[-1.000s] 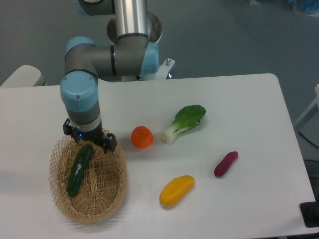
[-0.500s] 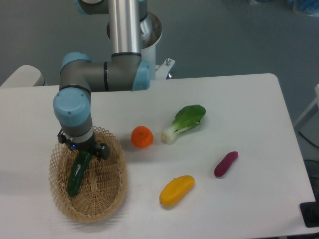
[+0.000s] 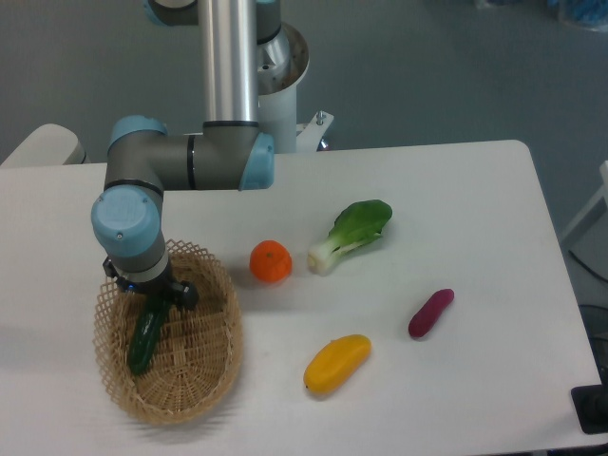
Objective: Pick up the cucumber from the basket
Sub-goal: 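Lower the gripper onto the cucumber and close it around it, then lift the cucumber up out of the basket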
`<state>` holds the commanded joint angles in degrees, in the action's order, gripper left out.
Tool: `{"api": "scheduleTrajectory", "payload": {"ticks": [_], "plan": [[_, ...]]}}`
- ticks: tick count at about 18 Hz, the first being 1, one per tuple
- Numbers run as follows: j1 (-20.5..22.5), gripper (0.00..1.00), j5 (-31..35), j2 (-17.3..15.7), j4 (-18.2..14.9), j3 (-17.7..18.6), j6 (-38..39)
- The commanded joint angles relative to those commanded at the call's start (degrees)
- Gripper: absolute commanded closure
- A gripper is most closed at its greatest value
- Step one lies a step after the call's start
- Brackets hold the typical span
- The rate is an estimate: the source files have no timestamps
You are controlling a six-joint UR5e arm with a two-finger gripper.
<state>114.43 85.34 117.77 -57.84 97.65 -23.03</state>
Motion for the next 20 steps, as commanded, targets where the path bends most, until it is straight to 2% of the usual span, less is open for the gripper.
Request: {"api": "scheduleTrajectory", "payload": {"ticks": [5, 7, 11, 14, 17, 20], "plan": [[-0.26, 0.00, 0.00, 0.27, 0.62, 0.00, 0.18], [-0.26, 0.06, 0.00, 0.35, 0.62, 0.00, 0.18], [-0.26, 0.27, 0.18, 0.35, 0.62, -0.09, 0.18], [-0.18, 0.49, 0.18, 0.53, 0.62, -0.87, 0.35], [-0.18, 0.66, 0.26, 0.36, 0.62, -1.14, 0.35], [-0.09, 0.67, 0.18, 0.18, 0.53, -1.05, 0.35]]}}
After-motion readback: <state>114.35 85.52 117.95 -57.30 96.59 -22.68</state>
